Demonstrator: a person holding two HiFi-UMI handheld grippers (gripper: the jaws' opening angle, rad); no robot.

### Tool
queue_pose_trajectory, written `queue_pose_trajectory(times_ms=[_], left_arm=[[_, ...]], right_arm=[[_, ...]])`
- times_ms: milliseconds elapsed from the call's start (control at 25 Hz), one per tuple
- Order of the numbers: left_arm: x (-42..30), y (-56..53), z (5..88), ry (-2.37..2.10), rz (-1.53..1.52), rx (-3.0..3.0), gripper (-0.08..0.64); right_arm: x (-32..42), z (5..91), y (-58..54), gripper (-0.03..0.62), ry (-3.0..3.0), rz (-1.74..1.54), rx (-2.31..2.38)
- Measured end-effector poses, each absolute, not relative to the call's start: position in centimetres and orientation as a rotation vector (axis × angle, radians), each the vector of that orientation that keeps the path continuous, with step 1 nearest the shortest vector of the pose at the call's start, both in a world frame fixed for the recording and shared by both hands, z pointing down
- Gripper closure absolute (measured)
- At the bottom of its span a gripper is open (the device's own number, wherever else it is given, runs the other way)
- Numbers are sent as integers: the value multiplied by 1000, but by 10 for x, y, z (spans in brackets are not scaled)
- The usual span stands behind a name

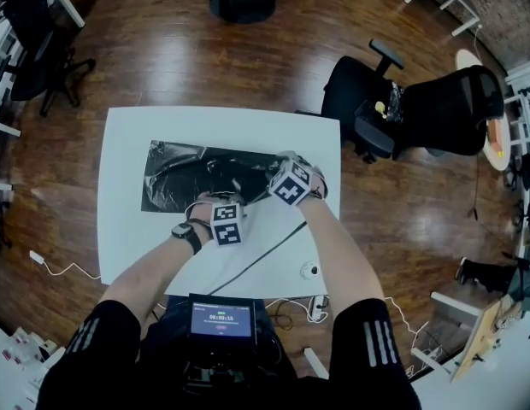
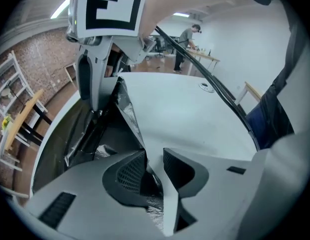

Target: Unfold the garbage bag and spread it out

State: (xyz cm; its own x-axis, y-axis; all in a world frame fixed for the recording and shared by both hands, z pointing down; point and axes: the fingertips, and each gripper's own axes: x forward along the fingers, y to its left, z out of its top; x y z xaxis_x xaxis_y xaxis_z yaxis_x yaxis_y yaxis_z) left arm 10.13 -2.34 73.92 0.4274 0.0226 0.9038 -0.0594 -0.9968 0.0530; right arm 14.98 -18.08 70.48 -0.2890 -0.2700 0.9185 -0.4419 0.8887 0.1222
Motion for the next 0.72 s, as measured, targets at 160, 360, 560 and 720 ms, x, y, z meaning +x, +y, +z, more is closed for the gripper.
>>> queue_pose_trajectory(times_ms=[160,360,560,720], left_arm=[[99,-22,740,-34,1649,2595,443],[98,-22,741,-25,1687,2605,443],[97,-21,742,-13,1747,2631,443],[98,-22,737,-19,1744,2653,443]], right_arm=[[154,714,-193,365,-1871,186,569],[156,726,-201,364,-1863,235,576],[151,721,-211,362,-1907,293,591],[153,723,-208,362,-1916,338,581]])
